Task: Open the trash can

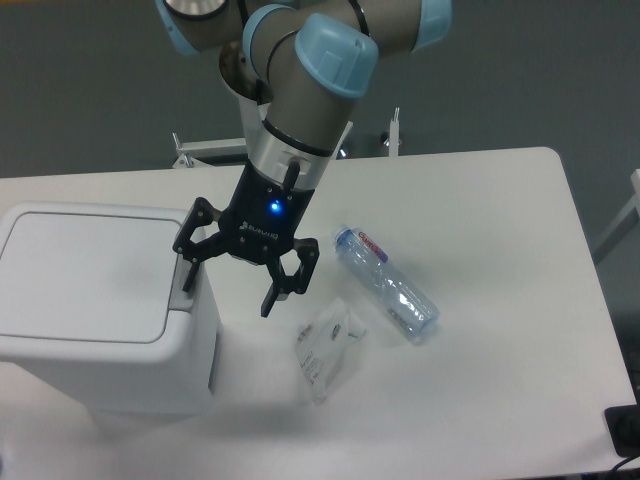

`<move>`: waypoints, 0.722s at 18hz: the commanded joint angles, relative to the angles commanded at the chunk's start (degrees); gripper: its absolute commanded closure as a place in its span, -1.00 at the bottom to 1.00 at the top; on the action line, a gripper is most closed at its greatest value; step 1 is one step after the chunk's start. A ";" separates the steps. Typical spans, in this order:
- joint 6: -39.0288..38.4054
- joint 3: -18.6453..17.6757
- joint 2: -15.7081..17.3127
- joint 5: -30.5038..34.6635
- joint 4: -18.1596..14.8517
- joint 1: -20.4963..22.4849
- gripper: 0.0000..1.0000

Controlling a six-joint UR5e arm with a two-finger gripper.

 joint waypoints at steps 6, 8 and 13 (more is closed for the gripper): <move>0.00 0.09 0.00 0.00 0.00 0.00 -1.00; -0.09 0.52 0.09 0.00 -0.09 0.00 -1.00; -0.18 3.60 0.00 -0.09 -0.09 1.92 -1.00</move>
